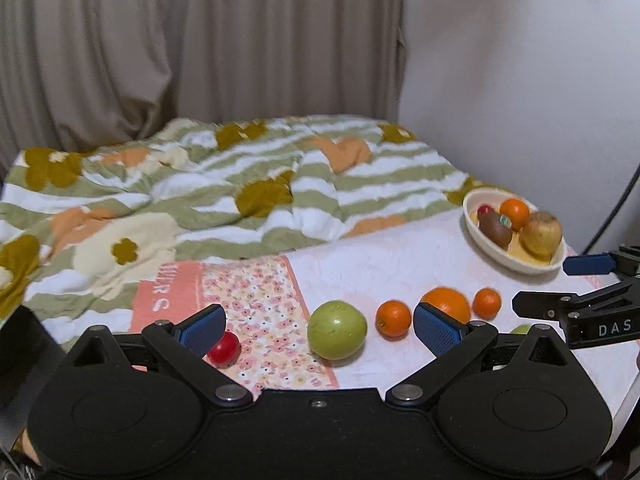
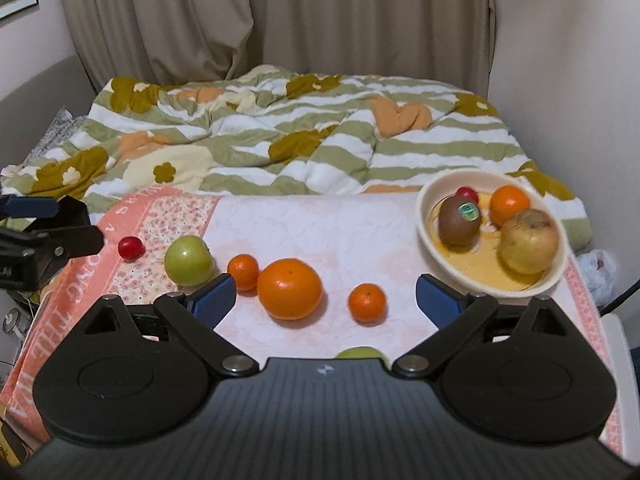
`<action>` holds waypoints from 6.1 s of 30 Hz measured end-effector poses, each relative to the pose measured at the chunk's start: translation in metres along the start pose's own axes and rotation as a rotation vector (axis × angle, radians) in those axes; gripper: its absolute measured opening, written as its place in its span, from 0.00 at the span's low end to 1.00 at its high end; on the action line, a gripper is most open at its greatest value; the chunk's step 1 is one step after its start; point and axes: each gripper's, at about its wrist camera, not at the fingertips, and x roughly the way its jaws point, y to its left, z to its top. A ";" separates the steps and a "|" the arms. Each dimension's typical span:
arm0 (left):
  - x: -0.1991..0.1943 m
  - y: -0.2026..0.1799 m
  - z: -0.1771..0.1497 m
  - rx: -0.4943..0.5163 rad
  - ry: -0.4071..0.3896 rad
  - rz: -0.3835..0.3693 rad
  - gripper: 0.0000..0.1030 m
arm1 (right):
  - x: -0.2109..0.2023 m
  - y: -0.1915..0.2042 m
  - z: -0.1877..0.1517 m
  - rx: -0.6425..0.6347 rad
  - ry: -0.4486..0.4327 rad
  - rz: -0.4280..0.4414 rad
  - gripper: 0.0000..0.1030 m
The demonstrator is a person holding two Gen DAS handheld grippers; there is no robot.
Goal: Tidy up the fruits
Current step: 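Move both tools back toward the remaining fruits on the table, then grasp the green apple with the left tool while the right tool grasps the large orange, then carry the green apple and large orange in both tools over the white bowl, then release the green apple with the left tool while the right tool releases the orange into the bowl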
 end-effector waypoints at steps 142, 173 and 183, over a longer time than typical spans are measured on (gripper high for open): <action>0.196 -0.282 0.066 0.065 0.216 -0.070 0.67 | 0.068 -0.312 0.058 0.012 0.047 0.078 0.73; 0.140 -0.247 0.064 -0.069 0.135 0.002 0.92 | 0.125 -0.314 0.065 0.101 0.058 0.130 0.86; 0.121 -0.253 0.058 -0.075 0.106 0.013 0.93 | 0.104 -0.313 0.063 0.082 0.025 0.097 1.00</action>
